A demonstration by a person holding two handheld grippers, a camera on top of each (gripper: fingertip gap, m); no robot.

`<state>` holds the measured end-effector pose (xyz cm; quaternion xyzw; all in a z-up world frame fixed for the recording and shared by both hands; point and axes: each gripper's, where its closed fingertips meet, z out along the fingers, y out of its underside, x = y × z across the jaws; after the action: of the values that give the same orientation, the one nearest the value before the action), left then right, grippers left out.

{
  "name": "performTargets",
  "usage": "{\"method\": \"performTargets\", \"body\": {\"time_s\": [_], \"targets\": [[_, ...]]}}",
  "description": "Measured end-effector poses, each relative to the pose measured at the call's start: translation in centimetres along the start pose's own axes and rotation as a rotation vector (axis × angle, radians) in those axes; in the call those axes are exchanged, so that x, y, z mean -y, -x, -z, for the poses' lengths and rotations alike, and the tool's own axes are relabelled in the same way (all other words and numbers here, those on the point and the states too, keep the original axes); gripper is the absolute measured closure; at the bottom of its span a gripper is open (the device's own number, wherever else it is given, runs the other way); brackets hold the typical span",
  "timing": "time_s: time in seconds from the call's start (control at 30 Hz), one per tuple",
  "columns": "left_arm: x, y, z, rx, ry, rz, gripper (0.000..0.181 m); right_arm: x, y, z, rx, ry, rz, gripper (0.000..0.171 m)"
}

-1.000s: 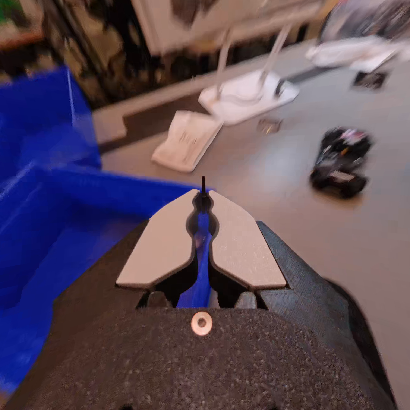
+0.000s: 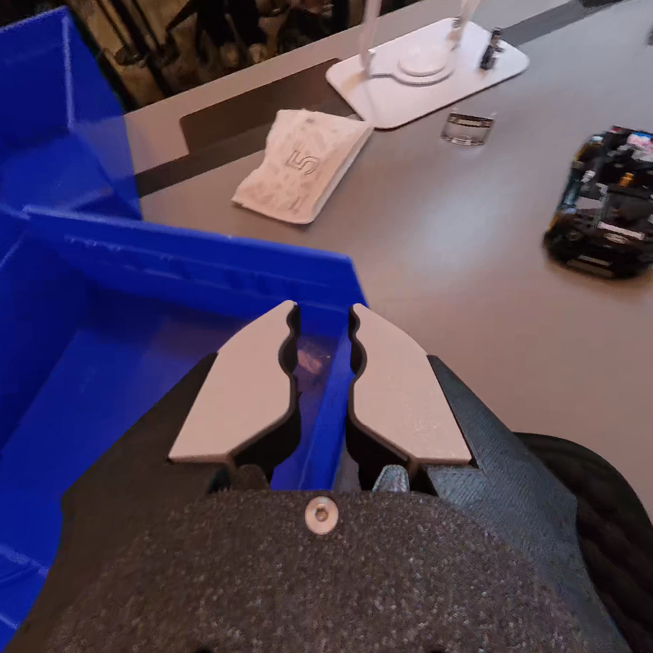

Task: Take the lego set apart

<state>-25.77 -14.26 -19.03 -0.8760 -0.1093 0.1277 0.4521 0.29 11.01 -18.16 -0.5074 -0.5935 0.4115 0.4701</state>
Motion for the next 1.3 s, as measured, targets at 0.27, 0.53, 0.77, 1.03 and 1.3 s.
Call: {"method": "performTargets", "body": {"time_s": [0.27, 0.53, 0.77, 1.03, 1.3], "targets": [[5.1, -14.8, -1.6, -0.452, -0.198, -0.115, 0.14, -0.5, 0.2, -0.3, 0.013, 0.019, -0.008, 0.154], [4.4, -23.5, -9.1, -0.585, -0.012, -0.286, 0.108, -0.9, 0.2, -0.3, -0.007, 0.047, 0.038, 0.154], [2.0, -24.7, -10.9, -0.541, 0.036, -0.395, 0.107, -1.9, 0.4, -0.6, 0.0, 0.082, 0.076, 0.154], [1.7, -24.5, -10.4, -0.607, -0.012, -0.426, 0.108, -4.4, 2.3, -1.9, 0.088, 0.174, 0.097, 0.154], [1.8, -24.1, -10.0, -0.682, -0.027, -0.365, 0.108, -5.1, 2.7, -2.8, 0.124, 0.199, 0.069, 0.153]]}}
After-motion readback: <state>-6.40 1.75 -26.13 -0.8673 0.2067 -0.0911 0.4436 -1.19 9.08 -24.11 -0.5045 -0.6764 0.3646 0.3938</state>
